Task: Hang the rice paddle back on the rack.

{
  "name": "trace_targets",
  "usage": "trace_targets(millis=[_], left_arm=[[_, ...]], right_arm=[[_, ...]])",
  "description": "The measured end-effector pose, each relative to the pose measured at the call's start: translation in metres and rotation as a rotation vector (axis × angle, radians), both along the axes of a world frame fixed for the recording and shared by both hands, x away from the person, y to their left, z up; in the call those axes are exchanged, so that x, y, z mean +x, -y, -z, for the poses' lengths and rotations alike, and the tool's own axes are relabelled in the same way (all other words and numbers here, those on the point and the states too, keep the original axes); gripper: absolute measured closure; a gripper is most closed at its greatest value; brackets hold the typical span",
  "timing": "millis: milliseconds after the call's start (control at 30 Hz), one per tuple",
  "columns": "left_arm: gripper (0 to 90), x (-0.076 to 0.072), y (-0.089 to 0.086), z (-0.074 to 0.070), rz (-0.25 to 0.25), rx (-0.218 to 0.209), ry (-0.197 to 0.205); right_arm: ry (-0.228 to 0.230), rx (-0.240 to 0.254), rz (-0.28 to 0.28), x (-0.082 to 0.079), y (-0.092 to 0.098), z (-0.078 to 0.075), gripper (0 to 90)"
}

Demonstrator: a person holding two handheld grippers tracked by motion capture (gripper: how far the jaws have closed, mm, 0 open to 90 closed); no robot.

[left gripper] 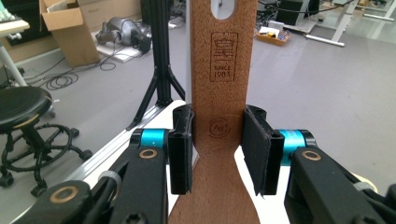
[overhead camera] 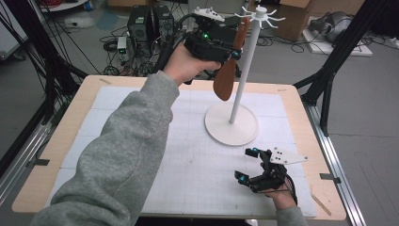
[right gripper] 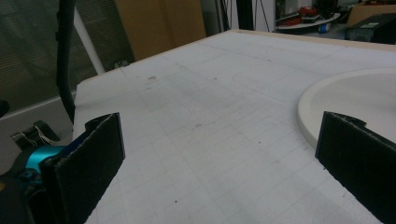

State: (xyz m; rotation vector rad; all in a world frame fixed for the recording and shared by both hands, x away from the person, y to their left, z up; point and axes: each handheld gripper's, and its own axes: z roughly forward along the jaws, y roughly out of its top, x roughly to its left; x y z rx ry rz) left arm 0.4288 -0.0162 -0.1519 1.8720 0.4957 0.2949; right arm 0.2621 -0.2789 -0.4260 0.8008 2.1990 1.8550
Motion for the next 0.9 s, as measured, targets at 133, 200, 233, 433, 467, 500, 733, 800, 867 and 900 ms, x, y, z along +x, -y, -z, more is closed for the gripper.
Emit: trace_targets(millis=[133,200,233,433,467,500,733,800,867,900], left_arm=[[55.9,-0.004,-0.002,0.004,0.027,-0.015,0.016],[50.9,-0.007,-0.005,0.008,0.048,-0.028,0.049],[48.3,-0.008,-0.006,0.01,0.055,-0.036,0.057],[37.3,-0.013,-0.022,0.021,0.057,-0.042,0.074],[35.8,-0.014,-0.025,0.022,0.064,-0.045,0.075],[34.1,-0.015,-0.027,0.024,0.066,-0.044,0.077],[28.5,-0.02,-0.043,0.039,0.069,-0.055,0.092],[27.7,-0.023,-0.047,0.045,0.083,-0.073,0.097],[26.9,-0.025,-0.049,0.051,0.093,-0.068,0.096],[25.4,-0.026,-0.05,0.054,0.099,-0.068,0.093]], right_arm=[[0.004,0.002,0.005,0.001,0.002,0.0,0.0],[0.005,0.007,0.008,0.001,0.003,0.0,0.0],[0.006,0.009,0.01,0.001,0.003,0.0,0.0],[0.001,0.005,0.014,0.001,0.004,0.0,0.0],[-0.004,0.006,0.013,0.001,0.004,0.0,0.0],[-0.002,0.005,0.016,0.001,0.005,0.0,0.0],[-0.005,-0.004,0.024,-0.002,0.007,0.002,0.0],[-0.003,-0.008,0.026,-0.003,0.008,0.002,0.0],[-0.003,-0.011,0.03,-0.003,0.009,0.003,0.0],[-0.002,-0.008,0.035,-0.004,0.009,0.003,0.0]])
